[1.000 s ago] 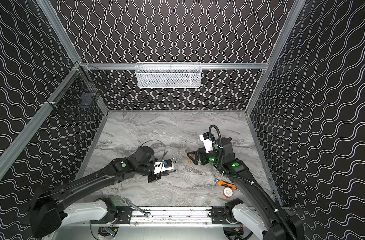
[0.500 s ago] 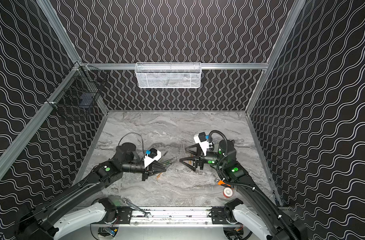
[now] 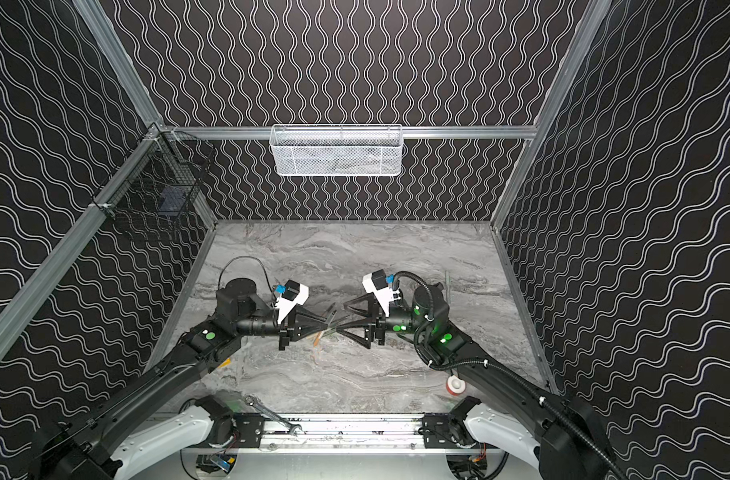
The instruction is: Insert the pens into the pen caps
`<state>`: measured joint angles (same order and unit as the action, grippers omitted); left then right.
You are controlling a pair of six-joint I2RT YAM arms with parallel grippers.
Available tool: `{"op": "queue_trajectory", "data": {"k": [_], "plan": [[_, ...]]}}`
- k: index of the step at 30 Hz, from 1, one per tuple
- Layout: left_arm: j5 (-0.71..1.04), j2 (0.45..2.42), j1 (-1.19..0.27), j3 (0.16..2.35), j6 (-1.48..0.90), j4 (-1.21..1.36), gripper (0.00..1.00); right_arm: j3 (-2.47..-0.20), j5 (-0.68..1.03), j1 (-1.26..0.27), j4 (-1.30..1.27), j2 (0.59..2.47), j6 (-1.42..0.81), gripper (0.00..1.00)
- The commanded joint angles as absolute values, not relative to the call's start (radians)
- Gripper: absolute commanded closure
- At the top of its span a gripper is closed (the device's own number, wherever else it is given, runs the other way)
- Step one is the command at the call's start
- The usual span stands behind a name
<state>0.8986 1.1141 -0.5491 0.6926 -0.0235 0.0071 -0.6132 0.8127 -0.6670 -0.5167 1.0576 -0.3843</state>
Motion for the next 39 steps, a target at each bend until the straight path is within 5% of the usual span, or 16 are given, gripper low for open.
{"op": "queue_trajectory", "data": {"k": [1,13,33,36,39], "plan": [[0.928,1.113,-0.539,0.686,-0.055,0.068,1.0,-0.621,0.768,-0.687,-0.645,1.088,-0.426,0.24],[0.937,1.106,-0.533,0.683,-0.061,0.074,1.0,-0.642,0.71,-0.744,-0.714,1.15,-0.436,0.6],[0.948,1.092,-0.525,0.677,-0.062,0.086,0.98,-0.668,0.64,-0.792,-0.673,1.153,-0.405,0.96],[0.934,1.08,-0.525,0.675,-0.053,0.073,0.81,-0.677,0.622,-0.792,-0.657,1.142,-0.408,1.0],[0.923,1.071,-0.526,0.677,-0.037,0.053,0.39,-0.698,0.616,-0.792,-0.629,1.132,-0.411,1.0]]}}
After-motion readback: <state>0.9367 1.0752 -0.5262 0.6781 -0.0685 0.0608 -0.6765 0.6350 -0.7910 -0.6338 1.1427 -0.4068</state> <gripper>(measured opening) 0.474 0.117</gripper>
